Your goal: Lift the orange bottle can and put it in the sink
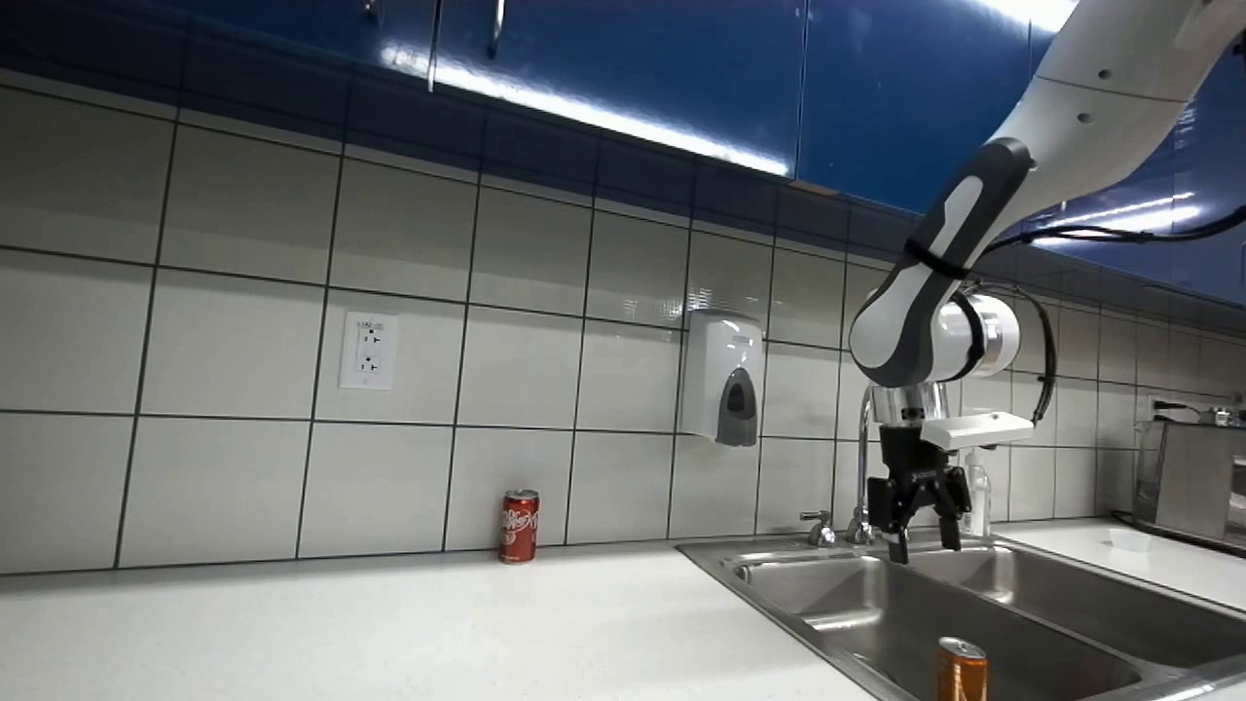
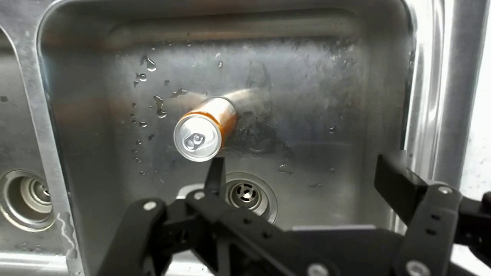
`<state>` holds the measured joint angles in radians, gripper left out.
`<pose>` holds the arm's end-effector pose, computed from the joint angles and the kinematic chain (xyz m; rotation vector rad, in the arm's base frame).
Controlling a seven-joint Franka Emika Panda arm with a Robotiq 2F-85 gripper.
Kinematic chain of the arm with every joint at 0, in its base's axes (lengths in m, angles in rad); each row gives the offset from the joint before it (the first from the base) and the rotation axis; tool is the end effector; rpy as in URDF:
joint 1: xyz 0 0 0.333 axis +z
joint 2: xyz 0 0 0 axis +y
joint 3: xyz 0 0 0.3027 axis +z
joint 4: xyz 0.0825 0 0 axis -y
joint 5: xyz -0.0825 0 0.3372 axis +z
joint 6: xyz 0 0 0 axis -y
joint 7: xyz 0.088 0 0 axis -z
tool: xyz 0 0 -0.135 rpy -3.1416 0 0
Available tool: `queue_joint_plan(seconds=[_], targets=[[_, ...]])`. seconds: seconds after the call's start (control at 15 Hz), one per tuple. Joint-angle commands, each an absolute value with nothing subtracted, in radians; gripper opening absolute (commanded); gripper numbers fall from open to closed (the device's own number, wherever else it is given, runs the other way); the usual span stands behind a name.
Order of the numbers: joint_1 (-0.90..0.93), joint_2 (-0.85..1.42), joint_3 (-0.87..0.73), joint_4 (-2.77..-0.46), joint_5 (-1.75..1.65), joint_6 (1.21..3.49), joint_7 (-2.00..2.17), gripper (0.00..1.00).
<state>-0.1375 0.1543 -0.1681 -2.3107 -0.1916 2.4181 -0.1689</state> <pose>0.4615 -0.1510 0.2706 3.0050 0.0172 -0.1206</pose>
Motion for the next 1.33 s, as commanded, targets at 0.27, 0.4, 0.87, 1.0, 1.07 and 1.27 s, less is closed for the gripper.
queue_joint_plan(seconds=[0.27, 0.4, 0.87, 1.0, 1.07, 1.27], targets=[[-0.078, -0.099, -0.121, -2.594, -0.304, 2.431, -0.05, 1.0], [-0.066, -0.152, -0.096, -2.654, -0.316, 2.425, -0.02, 1.0], [-0.059, -0.175, -0.054, -2.695, -0.281, 2.413, -0.036, 1.0], [-0.059, -0.191, -0.051, -2.708, -0.282, 2.413, -0.033, 1.0], [-0.059, -0.194, -0.051, -2.711, -0.282, 2.413, -0.033, 1.0], [-0.059, -0.196, -0.05, -2.712, -0.282, 2.413, -0.033, 1.0]])
